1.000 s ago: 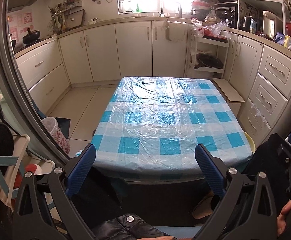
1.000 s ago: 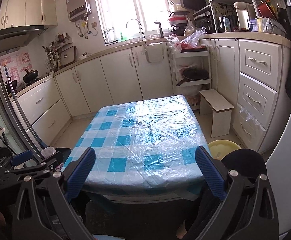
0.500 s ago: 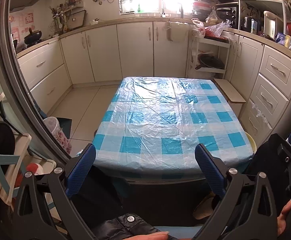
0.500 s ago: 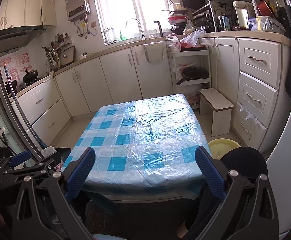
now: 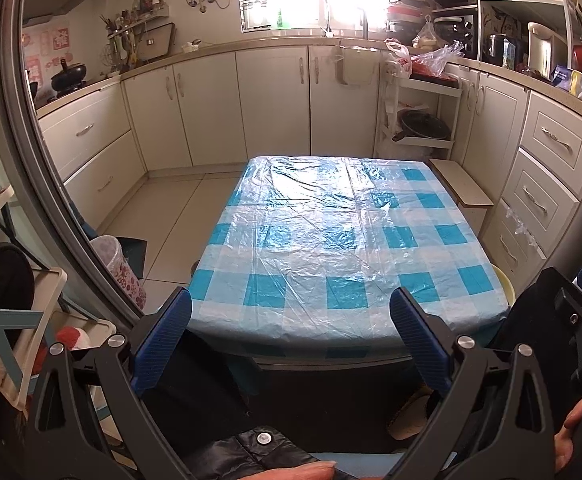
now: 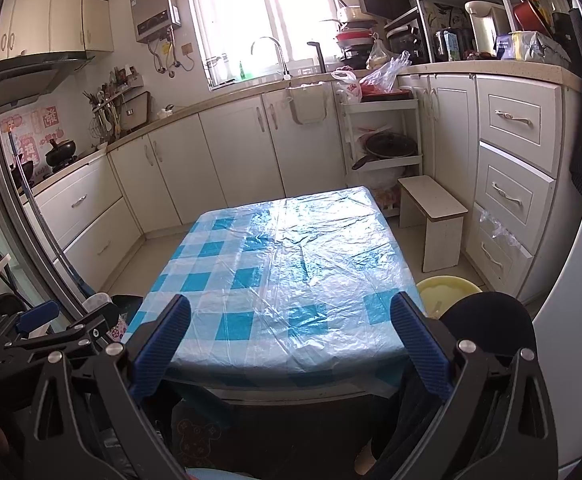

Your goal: Collect trash

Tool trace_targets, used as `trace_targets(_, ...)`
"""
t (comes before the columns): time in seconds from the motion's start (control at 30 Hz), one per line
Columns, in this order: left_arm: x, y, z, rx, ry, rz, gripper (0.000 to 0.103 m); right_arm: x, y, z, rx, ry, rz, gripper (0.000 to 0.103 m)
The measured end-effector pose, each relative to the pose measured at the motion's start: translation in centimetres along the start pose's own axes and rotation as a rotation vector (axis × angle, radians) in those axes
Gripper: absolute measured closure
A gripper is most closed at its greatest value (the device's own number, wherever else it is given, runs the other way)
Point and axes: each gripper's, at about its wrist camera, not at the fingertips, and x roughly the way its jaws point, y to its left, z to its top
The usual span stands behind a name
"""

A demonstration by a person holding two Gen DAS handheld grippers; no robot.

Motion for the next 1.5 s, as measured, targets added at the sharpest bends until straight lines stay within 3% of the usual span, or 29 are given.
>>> trace_targets(1.5,-0.17,0.03,0.05,0.003,-0.008,0.009,0.008,0.05,0.29,-0.48,-0.001,0.005,-0.001,0.007)
